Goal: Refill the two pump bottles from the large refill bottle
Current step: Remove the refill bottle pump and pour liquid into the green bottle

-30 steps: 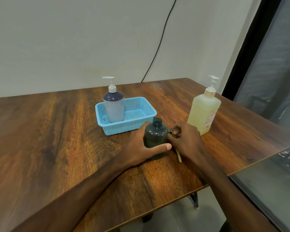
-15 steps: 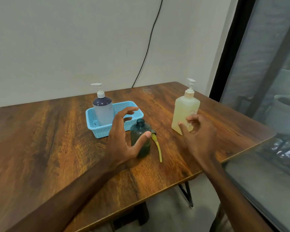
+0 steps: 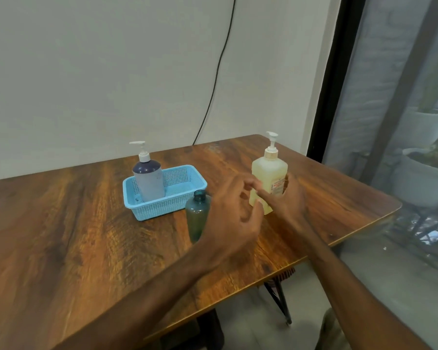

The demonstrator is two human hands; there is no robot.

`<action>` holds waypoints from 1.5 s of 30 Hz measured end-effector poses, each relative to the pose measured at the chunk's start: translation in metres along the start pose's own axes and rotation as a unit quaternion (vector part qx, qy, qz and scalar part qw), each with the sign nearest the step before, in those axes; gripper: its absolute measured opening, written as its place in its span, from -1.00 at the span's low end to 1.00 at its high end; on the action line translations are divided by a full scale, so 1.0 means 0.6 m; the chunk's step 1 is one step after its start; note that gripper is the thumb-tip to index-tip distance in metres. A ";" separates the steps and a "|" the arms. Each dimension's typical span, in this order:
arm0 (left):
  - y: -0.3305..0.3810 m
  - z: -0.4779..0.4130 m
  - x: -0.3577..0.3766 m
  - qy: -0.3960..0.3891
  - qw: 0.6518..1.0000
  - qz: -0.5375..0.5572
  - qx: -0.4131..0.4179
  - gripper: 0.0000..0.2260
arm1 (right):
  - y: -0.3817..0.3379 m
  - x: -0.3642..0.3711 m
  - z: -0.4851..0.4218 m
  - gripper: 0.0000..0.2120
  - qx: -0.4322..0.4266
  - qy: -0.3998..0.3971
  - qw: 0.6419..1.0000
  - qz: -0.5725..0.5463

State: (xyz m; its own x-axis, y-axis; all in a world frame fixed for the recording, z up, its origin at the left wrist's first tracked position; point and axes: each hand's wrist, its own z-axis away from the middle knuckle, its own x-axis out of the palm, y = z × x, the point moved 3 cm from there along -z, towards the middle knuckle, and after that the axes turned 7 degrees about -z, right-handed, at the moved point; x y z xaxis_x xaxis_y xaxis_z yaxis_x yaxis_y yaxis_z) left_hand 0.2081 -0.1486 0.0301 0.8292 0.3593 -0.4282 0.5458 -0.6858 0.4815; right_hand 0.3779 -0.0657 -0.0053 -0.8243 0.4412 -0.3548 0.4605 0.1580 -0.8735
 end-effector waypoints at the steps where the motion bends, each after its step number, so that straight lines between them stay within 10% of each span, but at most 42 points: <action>1: 0.003 0.002 0.018 -0.030 0.999 0.007 -0.022 -0.72 | 0.005 0.000 0.005 -0.20 0.000 0.002 1.000 -0.003; 9: -0.033 -0.035 0.098 -0.047 0.986 0.006 -0.161 -0.19 | -0.008 -0.021 0.083 -0.55 -0.054 -0.018 0.998 0.016; 14: -0.060 -0.058 0.117 -0.097 0.977 0.054 -0.180 -0.25 | -0.006 -0.061 0.078 -0.52 -0.019 -0.103 0.994 -0.018; 30: -0.092 -0.051 0.137 -0.051 0.987 0.064 -0.141 -0.26 | -0.109 -0.044 0.003 -0.58 -0.138 0.020 0.987 -0.083; 41: -0.090 -0.057 0.121 -0.042 0.987 0.093 -0.124 -0.31 | -0.094 -0.057 -0.017 -0.66 -0.047 -0.260 0.923 -0.280; 45: -0.091 -0.053 0.119 -0.041 0.988 0.086 -0.124 -0.33 | -0.092 -0.053 -0.010 -0.54 -0.065 -0.116 0.967 -0.216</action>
State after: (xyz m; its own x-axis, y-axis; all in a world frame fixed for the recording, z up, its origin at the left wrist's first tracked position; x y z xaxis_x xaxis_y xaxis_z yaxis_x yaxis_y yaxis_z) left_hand 0.2416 -0.0654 -0.0022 0.9053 0.1917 -0.3790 0.4186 -0.5530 0.7204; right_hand 0.3805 -0.0832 0.0558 -0.9939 0.1007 -0.0444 0.0812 0.3994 -0.9132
